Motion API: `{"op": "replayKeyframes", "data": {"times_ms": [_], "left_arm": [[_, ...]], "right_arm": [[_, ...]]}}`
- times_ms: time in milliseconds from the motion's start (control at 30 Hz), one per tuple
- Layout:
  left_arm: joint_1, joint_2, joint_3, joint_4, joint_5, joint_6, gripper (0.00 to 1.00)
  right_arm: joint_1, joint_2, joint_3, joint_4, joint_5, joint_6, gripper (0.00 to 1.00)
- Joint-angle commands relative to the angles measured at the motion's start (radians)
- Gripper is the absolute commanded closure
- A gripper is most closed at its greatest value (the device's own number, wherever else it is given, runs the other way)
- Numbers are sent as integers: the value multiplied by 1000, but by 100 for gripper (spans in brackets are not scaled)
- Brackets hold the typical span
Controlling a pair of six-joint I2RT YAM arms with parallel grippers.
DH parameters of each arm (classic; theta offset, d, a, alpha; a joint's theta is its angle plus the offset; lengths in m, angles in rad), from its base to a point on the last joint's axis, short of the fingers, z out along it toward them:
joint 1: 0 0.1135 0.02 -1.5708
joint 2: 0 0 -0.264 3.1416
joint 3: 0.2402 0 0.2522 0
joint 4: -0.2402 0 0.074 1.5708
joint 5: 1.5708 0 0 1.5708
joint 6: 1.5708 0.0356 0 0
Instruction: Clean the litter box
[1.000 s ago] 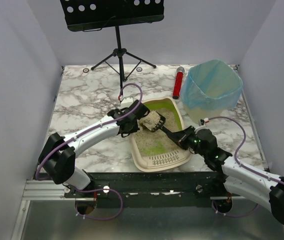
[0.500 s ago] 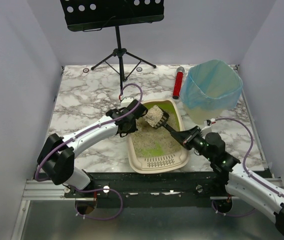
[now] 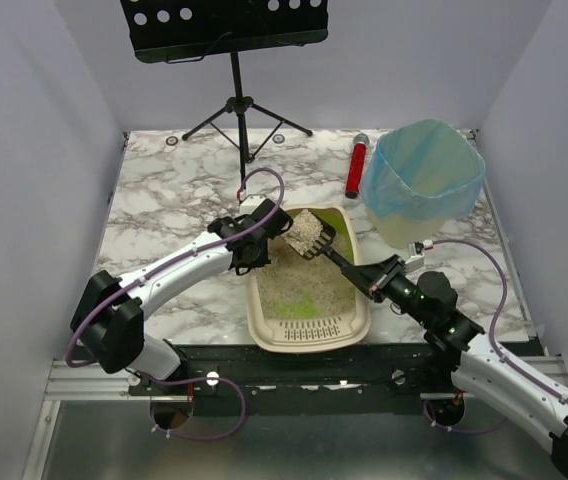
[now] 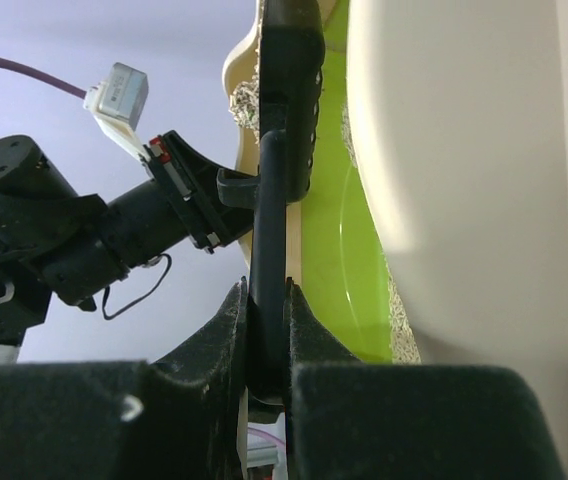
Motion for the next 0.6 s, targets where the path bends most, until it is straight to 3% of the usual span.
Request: {"op": "replayKeyframes", "data": {"times_ms": [0, 233, 567], "left_arm": [[7, -92, 40, 32, -16, -8, 96], [19, -67, 61, 19, -45, -38, 95], [27, -69, 28, 59, -28, -52, 95]], "right_arm": [[-5, -63, -15, 70, -6, 36, 99], [-5, -99, -28, 10, -61, 87, 99], [-5, -156, -117, 117, -129, 148, 99]]}}
